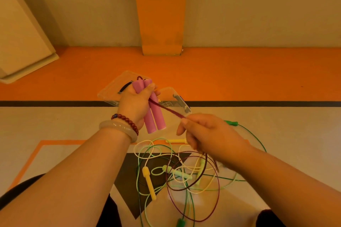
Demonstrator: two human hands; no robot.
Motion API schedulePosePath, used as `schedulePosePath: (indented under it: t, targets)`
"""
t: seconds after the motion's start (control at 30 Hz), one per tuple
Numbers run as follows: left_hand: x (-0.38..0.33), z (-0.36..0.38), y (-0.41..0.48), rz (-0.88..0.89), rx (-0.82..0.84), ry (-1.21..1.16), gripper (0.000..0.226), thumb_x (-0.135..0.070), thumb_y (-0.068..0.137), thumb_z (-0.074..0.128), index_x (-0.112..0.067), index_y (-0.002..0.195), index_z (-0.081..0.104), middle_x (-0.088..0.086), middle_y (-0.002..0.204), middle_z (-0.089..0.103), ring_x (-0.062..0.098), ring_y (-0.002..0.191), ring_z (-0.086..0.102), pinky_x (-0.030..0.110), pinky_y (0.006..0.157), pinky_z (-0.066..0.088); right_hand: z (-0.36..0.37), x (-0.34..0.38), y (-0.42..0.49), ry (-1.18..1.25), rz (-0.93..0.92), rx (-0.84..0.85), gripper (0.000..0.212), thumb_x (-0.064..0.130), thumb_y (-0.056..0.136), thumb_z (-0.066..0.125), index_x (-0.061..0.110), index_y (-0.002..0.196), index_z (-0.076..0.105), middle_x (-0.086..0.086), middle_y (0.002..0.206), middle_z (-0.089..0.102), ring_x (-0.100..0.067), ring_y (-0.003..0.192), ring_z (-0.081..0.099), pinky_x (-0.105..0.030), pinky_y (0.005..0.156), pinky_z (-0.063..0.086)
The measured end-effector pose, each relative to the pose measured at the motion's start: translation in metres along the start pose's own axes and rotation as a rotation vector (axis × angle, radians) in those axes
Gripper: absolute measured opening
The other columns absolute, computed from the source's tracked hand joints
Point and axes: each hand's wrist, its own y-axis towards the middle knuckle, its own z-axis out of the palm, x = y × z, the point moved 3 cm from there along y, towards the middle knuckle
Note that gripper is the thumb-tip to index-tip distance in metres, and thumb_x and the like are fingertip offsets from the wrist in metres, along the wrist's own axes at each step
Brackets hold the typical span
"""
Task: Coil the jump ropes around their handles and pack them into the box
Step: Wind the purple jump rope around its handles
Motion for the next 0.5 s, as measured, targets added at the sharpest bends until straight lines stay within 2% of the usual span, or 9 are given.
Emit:
schedulePosePath:
  t: [0.07,0.17,0.23,0.33,0.43,0.5]
  targets:
    - [0.002,0.003,-0.001,-0.022,0.041,-0.019,0.010,-0.010,0.096,0.055,-0.019,0.094,0.057,0.000,0.090,0.067,0.007,0.070,0.069,0.023,0.062,0.056,-0.016,0.003,0.001,-0.050,-0.056,-0.070,0.033,0.033,0.100,0.043,0.023,0.080,0.068,0.007,0.052,0.053,-0.003,0.047,0.044,-0.029,0.057,0.040]
    - [0.001,0.007,-0.003,-0.102,0.087,-0.102,0.008,-0.009,0.097,0.052,-0.017,0.099,0.056,0.003,0.091,0.068,0.006,0.063,0.069,0.022,0.056,0.056,-0.034,0.003,0.001,-0.233,-0.119,-0.161,0.027,0.035,0.098,0.046,0.030,0.083,0.069,0.011,0.053,0.050,0.000,0.049,0.043,-0.024,0.057,0.039]
    - [-0.002,0.010,-0.007,-0.171,0.162,-0.122,0.008,-0.010,0.097,0.051,-0.014,0.104,0.055,0.002,0.084,0.072,0.008,0.063,0.070,0.024,0.057,0.058,-0.048,0.003,0.002,-0.351,-0.148,-0.233,0.022,0.036,0.098,0.047,0.036,0.087,0.066,0.015,0.057,0.049,0.001,0.051,0.043,-0.015,0.050,0.033]
    - [-0.004,0.017,-0.016,-0.213,0.297,-0.042,0.010,-0.012,0.098,0.050,-0.014,0.093,0.059,-0.003,0.074,0.073,0.012,0.067,0.069,0.030,0.067,0.057,-0.070,-0.004,0.010,-0.431,-0.167,-0.343,0.022,0.030,0.100,0.045,0.028,0.096,0.067,0.018,0.065,0.050,0.008,0.061,0.048,-0.010,0.053,0.033]
    - [0.000,0.022,-0.021,-0.211,0.329,-0.009,0.015,-0.011,0.097,0.052,-0.015,0.087,0.062,0.001,0.080,0.072,0.014,0.070,0.067,0.029,0.065,0.057,-0.075,-0.021,0.021,-0.549,-0.099,-0.341,0.028,0.031,0.101,0.042,0.019,0.105,0.067,0.014,0.071,0.052,0.000,0.065,0.046,-0.014,0.053,0.032]
    - [0.007,0.024,-0.021,-0.223,0.293,-0.040,0.012,-0.009,0.096,0.052,-0.013,0.090,0.061,0.005,0.082,0.070,0.013,0.066,0.069,0.027,0.061,0.058,-0.066,-0.029,0.024,-0.550,-0.078,-0.264,0.027,0.031,0.101,0.042,0.024,0.117,0.062,0.015,0.083,0.056,-0.003,0.074,0.050,-0.021,0.061,0.036]
